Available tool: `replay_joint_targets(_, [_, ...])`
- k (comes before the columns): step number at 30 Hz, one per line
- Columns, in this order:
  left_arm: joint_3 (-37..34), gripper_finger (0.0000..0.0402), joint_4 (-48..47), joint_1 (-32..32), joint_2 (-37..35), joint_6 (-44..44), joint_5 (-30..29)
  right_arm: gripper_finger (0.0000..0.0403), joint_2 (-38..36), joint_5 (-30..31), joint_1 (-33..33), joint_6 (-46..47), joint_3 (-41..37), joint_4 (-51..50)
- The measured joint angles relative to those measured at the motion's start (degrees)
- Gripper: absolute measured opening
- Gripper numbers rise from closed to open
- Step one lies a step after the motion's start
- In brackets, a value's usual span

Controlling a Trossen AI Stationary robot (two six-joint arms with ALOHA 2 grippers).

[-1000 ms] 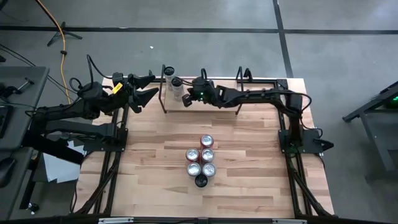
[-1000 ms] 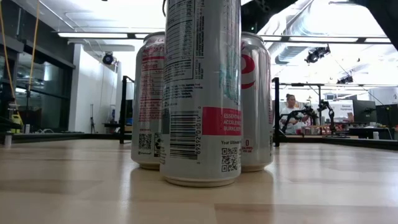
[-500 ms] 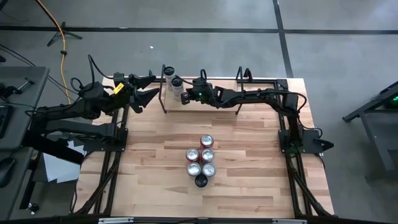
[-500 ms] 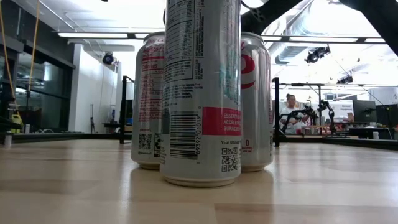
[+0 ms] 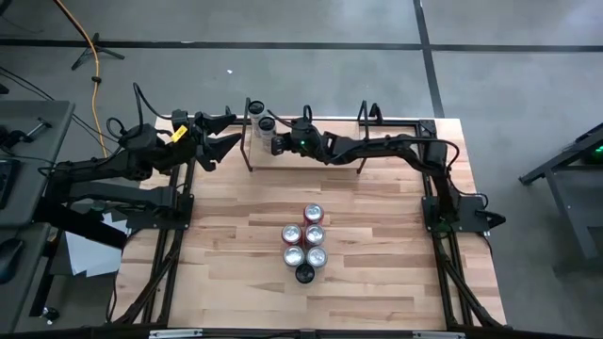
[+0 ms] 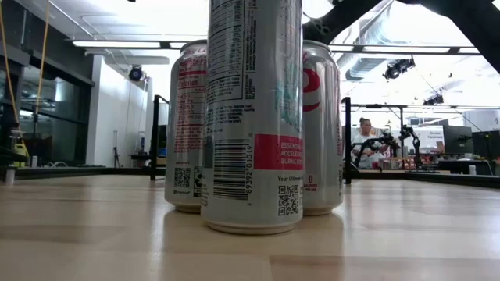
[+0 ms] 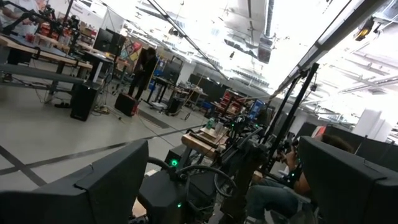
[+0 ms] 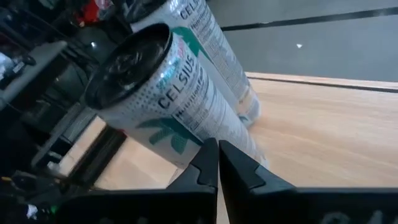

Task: Place canned beverage on shelf
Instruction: Put the top white soda can aligned with the other white soda can on the shelf

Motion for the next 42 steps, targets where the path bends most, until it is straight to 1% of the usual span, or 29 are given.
replay_joint_targets(6, [0.0, 0.0372, 0.0, 0.0, 0.0, 0.0, 0.0, 0.0, 0.9, -0.7, 0.0, 2.6, 0.0, 2.0])
replay_joint_targets(10, [0.0, 0.0372, 0.0, 0.0, 0.0, 0.0, 0.0, 0.0, 0.9, -0.3, -0.1, 2.6, 0.0, 4.2])
replay_joint_targets(12, [0.0, 0.0372, 0.0, 0.0, 0.0, 0.0, 0.0, 0.0, 0.8, -1.6, -0.2, 2.9, 0.0, 5.6])
replay_joint_targets(17, [0.0, 0.0372, 0.0, 0.0, 0.0, 0.0, 0.0, 0.0, 0.8, -1.7, -0.4, 3.4, 0.0, 5.8])
replay_joint_targets(23, [0.0, 0.0372, 0.0, 0.0, 0.0, 0.0, 0.0, 0.0, 0.8, -1.9, -1.3, 7.3, 0.0, 6.4])
replay_joint_targets(29, [0.0, 0.0372, 0.0, 0.0, 0.0, 0.0, 0.0, 0.0, 0.8, -4.7, -2.0, 7.5, 0.0, 9.7])
replay_joint_targets(36, [0.0, 0.0372, 0.0, 0.0, 0.0, 0.0, 0.0, 0.0, 0.8, -3.6, -1.9, 8.9, 0.0, 10.1])
replay_joint_targets(38, [0.0, 0.0372, 0.0, 0.0, 0.0, 0.1, 0.0, 0.0, 0.8, -2.5, -1.9, 8.9, 0.0, 10.1])
replay_joint_targets(42, [0.0, 0.0372, 0.0, 0.0, 0.0, 0.1, 0.0, 0.0, 0.8, -2.1, -2.2, 8.0, 2.3, 7.4])
